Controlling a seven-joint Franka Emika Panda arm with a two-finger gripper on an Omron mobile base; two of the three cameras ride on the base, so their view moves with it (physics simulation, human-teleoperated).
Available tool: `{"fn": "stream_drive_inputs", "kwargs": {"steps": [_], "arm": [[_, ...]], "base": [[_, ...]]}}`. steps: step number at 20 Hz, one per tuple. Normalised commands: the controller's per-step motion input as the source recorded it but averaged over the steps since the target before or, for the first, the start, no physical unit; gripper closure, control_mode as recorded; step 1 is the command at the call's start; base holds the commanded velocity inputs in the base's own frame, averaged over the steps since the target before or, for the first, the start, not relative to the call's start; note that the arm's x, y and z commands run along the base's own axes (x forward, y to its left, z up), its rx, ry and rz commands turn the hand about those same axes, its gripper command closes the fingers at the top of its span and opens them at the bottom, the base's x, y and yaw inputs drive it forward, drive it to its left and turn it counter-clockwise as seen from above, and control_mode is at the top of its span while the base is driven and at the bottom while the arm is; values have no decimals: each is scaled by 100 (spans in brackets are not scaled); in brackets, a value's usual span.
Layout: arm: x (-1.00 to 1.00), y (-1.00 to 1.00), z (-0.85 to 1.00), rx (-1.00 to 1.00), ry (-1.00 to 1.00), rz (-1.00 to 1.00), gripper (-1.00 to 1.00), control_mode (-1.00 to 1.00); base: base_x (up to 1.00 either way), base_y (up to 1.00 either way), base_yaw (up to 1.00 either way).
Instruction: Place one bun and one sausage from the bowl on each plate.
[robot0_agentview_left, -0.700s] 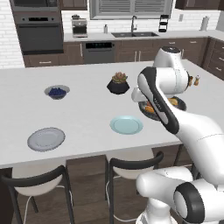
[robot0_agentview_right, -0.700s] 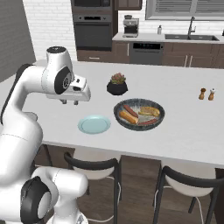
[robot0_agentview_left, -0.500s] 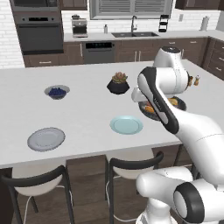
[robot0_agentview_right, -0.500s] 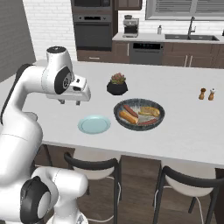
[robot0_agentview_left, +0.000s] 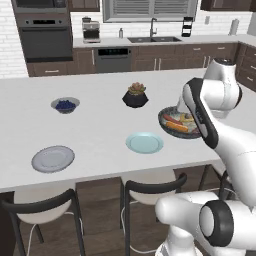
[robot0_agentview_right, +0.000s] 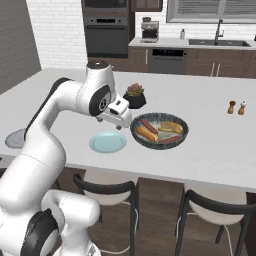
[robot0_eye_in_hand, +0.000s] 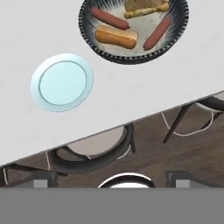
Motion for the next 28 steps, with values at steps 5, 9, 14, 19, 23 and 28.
{"fn": "stream_drive_inputs", "kwargs": {"steps": [5, 9, 14, 19, 23, 28], "arm": [[52, -100, -36, 2, 0, -46, -100, -100], [75, -100, -24, 2, 0, -53, -100, -100], [89, -61, -38, 0, 0, -27, -100, -100], [80, -12, -28, 2, 1, 0, -100, -100], [75, -8, -19, 4, 3, 0, -100, -100], [64, -13, -34, 4, 7, 0, -100, -100]], "base": [[0, 0, 0], [0, 0, 0], [0, 0, 0], [0, 0, 0], [0, 0, 0], [0, 0, 0]]}}
